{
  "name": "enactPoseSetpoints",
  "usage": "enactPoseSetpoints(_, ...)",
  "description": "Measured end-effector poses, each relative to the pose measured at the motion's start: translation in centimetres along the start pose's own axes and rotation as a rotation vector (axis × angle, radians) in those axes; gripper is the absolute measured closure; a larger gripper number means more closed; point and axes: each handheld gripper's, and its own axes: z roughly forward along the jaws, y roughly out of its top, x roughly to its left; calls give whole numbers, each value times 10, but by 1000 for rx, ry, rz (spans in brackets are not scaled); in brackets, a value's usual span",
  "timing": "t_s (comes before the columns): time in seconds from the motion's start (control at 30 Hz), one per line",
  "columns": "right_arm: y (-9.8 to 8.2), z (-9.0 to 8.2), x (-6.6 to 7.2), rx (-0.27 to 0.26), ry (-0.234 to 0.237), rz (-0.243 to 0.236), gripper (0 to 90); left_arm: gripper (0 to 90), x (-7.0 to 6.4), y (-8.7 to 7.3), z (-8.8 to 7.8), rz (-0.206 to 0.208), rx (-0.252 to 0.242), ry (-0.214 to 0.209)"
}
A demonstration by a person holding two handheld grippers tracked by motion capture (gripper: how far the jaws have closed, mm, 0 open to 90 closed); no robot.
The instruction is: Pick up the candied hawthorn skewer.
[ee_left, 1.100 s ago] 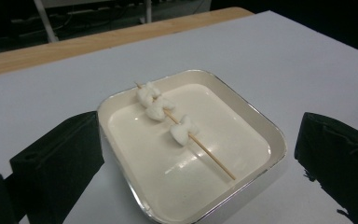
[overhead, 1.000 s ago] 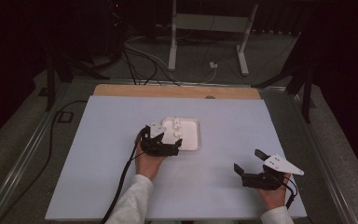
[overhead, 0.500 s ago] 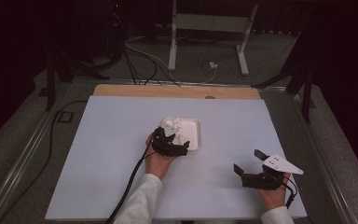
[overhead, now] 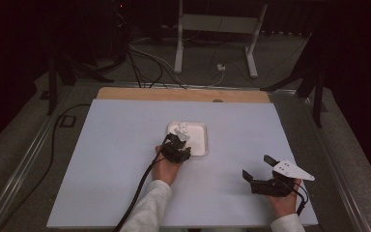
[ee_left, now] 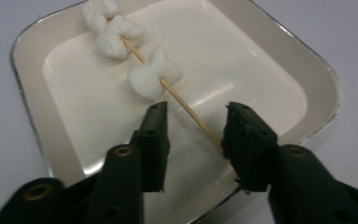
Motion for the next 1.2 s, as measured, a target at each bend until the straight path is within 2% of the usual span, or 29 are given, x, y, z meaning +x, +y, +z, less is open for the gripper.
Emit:
enactPoseSetpoints(0.03,0,0,0,0,0,0,0,640,1,1,0,-4,6,3)
enactPoseSetpoints(0.07,0,0,0,0,1,-1,0,704,4,2,-1,-9,15,7)
enactPoseSetpoints(0.13,0,0,0,1,1,0,0,754,6,2,-1,-14,19,8)
enactPoseSetpoints(0.43,0,1,1,5,4,-2,0,895,23,2,-2,-37,36,37)
enactPoseSetpoints(0.5,0,1,1,5,6,-3,0,898,27,2,-2,-48,32,12)
enactPoseSetpoints(0.8,0,1,1,10,7,-7,0,898,31,10,5,-45,38,24)
enactPoseSetpoints(1.1,-1,1,0,11,9,-7,0,871,36,21,15,-79,40,34)
enactPoseSetpoints(1.2,-1,1,1,14,10,-6,0,867,35,23,16,-67,47,46)
